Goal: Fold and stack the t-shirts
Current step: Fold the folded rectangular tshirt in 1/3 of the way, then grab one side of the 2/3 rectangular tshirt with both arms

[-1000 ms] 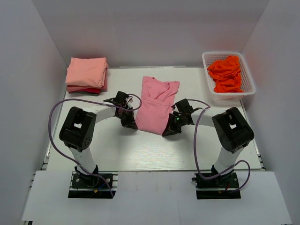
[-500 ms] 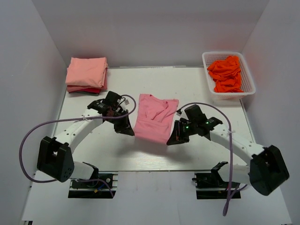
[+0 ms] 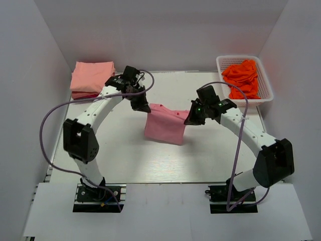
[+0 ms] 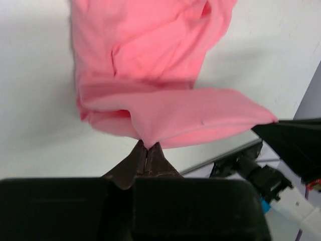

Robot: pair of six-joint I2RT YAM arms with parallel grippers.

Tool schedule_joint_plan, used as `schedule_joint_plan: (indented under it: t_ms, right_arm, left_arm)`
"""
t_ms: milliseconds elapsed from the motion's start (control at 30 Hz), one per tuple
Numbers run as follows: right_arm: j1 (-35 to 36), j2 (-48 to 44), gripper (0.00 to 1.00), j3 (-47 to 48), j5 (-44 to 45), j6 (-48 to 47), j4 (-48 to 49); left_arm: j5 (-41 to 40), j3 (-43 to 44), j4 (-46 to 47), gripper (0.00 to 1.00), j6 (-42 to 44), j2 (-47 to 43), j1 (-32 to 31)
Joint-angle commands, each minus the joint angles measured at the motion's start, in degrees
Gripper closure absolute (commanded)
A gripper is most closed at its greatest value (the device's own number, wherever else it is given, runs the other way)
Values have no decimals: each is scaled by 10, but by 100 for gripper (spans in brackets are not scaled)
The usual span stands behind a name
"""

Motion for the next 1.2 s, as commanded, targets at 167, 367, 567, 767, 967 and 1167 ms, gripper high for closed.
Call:
schedule_joint_plan:
  t_ms: [167,367,567,767,967,1167]
  right_arm:
    - [-62,69,100,52,17,-23,25]
    - [-93,142,100,82,-14,-29,48]
    - [-110,226,50,140,-38,-47,82]
    - [-116,253,10,196,-43,-63,84]
    - [-118,202,10,140,-57,-87,92]
    - [-120,178,10,115,-59,-103,73]
  left_arm:
    - [-75,169,10,100,-28,126,10]
    - [-75,213,29,100,-35,203,10]
    - [-89,239,60,1,-61,252,16]
    - [-60,303,61,0,65,277,22]
    - [-34,164,67,0,173,242,15]
    - [-24,117,80,0,173,266,13]
